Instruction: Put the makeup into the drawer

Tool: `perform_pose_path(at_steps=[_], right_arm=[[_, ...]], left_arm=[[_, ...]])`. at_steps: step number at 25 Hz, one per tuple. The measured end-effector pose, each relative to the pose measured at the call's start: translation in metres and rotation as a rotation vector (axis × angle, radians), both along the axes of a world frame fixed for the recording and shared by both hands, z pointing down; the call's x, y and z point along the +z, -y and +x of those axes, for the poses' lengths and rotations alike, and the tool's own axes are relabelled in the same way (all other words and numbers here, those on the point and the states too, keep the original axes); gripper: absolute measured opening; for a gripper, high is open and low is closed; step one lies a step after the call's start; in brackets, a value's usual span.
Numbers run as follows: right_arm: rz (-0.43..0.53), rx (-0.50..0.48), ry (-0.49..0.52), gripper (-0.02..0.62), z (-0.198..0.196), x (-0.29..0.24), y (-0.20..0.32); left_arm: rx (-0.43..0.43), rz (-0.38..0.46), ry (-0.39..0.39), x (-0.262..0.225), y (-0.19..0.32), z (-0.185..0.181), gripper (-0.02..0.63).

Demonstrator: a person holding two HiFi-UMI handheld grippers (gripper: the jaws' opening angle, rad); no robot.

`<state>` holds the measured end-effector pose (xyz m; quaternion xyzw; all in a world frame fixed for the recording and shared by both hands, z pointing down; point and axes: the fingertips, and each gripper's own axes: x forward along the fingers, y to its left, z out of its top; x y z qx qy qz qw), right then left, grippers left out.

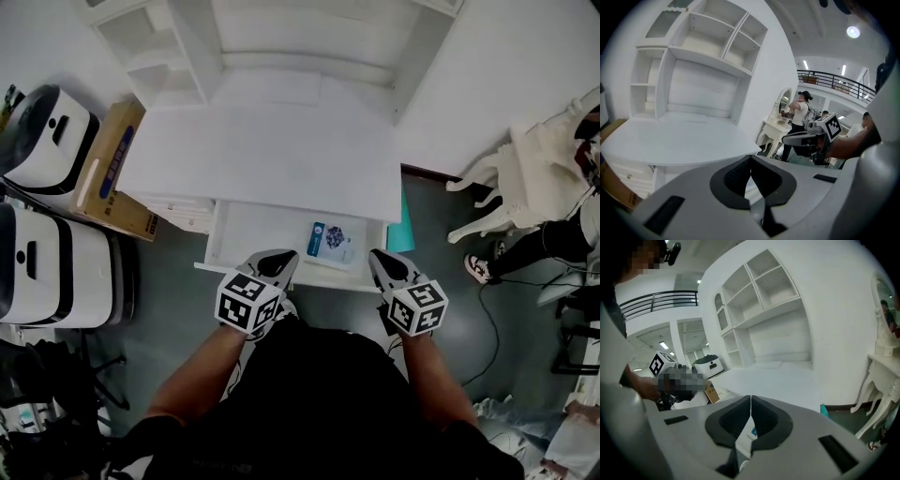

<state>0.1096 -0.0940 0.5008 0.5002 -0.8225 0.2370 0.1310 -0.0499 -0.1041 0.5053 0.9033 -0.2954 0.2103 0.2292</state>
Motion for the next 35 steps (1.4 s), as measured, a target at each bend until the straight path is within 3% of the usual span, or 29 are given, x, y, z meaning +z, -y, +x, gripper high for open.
perform_pose_path(at_steps=[17,26,35], right_arm=[[0.04,-0.064,0.059,0.028,0.092,-0.017,-0.138],[0.034,-0.131,0.092,0.026,0.109,-0.011,-0.179],[0.047,-0.115,0.17,0.026,0.099,-0.029,-0.184]], left_arm=[[-0.121,0.015,-0.012,-0.013,-0.133,0.088,0.011],[-0.199,0.028,-0.003,-0.019,-0.187,0.099,0.011],[-0.174,0.046,0.002,-0.036,-0.185,0.098,0.011]])
